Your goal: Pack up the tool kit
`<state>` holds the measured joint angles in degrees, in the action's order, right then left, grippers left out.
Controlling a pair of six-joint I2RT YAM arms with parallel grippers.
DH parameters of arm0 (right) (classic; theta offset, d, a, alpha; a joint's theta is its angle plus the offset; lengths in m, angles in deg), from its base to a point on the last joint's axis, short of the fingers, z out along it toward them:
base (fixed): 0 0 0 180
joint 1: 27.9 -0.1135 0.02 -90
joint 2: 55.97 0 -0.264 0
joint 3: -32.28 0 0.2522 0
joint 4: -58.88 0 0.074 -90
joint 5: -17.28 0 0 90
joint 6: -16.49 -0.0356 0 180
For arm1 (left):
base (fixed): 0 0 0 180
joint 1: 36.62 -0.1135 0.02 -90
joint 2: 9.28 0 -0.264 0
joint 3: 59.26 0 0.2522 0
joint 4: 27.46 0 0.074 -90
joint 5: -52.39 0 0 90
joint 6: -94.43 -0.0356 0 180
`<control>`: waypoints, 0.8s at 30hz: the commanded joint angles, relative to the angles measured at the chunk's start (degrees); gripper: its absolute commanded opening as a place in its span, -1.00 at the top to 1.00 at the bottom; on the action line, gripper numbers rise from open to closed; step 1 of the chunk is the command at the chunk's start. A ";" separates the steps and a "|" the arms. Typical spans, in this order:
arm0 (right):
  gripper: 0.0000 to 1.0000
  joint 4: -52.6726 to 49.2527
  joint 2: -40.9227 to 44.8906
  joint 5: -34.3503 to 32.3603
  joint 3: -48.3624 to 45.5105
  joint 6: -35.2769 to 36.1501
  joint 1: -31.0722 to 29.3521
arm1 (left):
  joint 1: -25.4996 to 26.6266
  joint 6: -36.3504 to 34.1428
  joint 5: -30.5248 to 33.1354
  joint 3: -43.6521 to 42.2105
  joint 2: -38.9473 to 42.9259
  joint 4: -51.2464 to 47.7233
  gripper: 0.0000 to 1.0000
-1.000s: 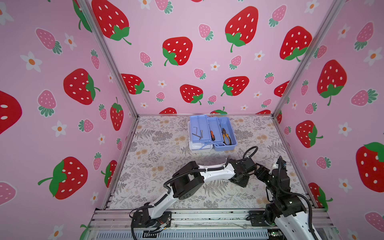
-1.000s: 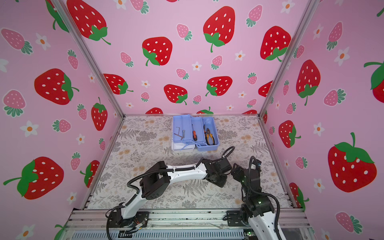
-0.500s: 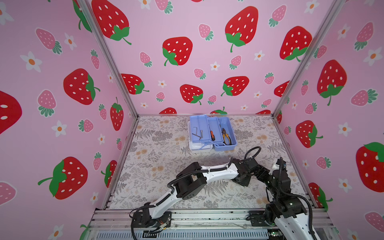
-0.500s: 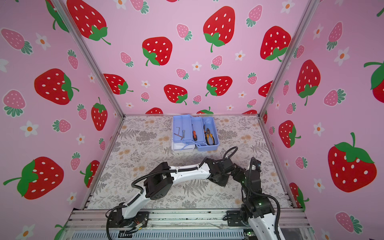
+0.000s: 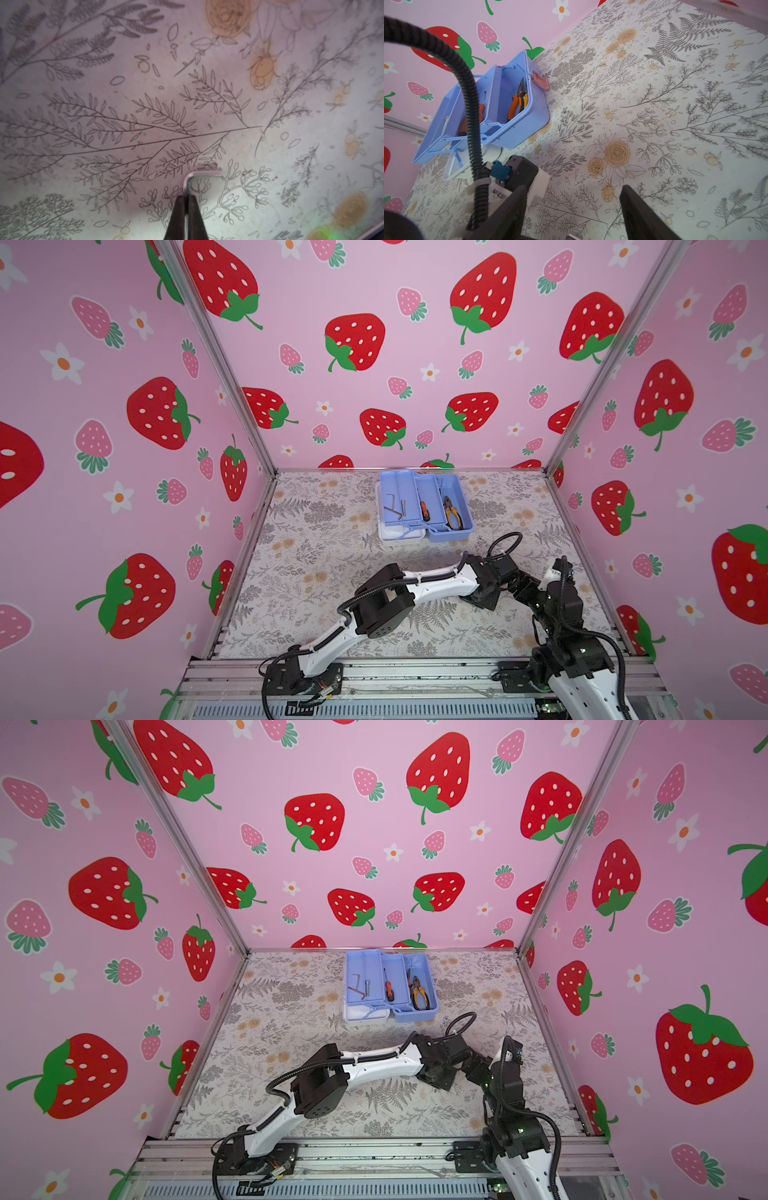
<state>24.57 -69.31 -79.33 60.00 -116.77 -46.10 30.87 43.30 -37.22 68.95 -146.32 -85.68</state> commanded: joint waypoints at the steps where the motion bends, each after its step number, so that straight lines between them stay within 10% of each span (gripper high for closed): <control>1: -0.50 1.31 0.96 1.98 -0.56 0.94 0.09 | -2.33 0.55 2.24 -4.42 0.01 -4.23 1.00; 24: -0.53 3.33 5.76 7.49 -1.20 2.24 0.12 | -8.11 0.92 13.78 -3.78 17.73 -11.99 1.00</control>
<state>26.45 -64.55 -72.78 59.54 -115.22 -46.10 23.02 43.32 -25.99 64.80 -129.64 -94.69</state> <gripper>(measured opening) 0.766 0.050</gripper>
